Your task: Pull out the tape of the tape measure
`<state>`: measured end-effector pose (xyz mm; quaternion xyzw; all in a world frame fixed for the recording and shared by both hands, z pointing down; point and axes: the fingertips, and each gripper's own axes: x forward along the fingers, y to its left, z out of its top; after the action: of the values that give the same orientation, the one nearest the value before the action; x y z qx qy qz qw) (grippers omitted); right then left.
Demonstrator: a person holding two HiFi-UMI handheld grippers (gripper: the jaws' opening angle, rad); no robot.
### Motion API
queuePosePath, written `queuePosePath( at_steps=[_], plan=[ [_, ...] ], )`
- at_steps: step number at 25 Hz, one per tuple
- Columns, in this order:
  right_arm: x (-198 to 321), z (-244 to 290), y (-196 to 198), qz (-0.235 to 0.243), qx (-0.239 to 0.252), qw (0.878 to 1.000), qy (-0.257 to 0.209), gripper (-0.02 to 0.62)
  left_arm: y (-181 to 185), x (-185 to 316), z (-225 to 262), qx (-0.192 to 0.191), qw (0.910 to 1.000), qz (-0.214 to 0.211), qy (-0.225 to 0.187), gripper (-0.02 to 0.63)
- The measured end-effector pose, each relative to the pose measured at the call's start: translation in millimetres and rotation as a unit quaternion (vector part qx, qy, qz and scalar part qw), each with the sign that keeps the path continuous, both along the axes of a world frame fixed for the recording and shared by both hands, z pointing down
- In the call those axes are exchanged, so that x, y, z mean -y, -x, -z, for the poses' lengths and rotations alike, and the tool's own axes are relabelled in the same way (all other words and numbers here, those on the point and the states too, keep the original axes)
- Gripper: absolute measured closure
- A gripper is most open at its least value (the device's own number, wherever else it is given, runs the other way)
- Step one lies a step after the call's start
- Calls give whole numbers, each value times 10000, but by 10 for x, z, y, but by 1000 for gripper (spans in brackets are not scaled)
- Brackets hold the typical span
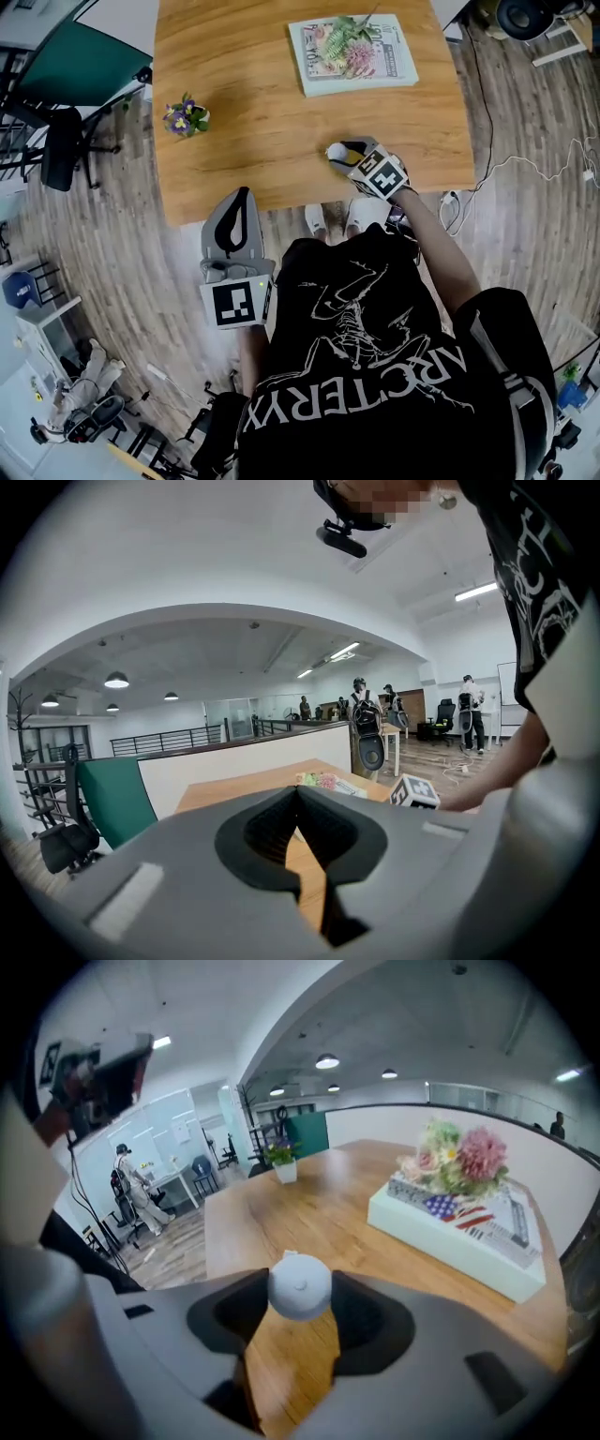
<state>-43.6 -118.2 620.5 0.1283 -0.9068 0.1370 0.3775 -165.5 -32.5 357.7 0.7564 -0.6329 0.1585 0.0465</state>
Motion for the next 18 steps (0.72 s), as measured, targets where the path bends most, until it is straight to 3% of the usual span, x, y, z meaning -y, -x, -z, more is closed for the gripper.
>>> queuePosePath(
  at_steps=[5, 9, 10, 11, 13, 15, 18],
  plan=[
    [148, 908, -191, 33, 749, 9967, -324, 383, -264, 190, 28, -244, 9981, -560, -82, 594],
    [111, 1578, -311, 341, 1242, 9902, -545, 383, -523, 360, 105, -558, 9906, -1226, -233, 592],
    [71, 1724, -335, 470, 1332, 9882, -586, 383, -599, 401, 126, -820, 9864, -1402, -241, 551],
    [23, 1858, -355, 604, 1406, 9863, -610, 383, -675, 439, 142, -1123, 9810, -1569, -224, 457],
    [-97, 2088, -386, 913, 1501, 9825, -621, 383, -825, 501, 172, -1529, 9700, -1877, -219, 338],
    [-230, 2275, -408, 1271, 1571, 9776, -586, 382, -968, 547, 203, -1532, 9640, -2155, -293, 189],
    [-396, 2475, -440, 1663, 1670, 9706, -482, 382, -1138, 580, 216, -1470, 9587, -2411, -346, 86]
  ],
)
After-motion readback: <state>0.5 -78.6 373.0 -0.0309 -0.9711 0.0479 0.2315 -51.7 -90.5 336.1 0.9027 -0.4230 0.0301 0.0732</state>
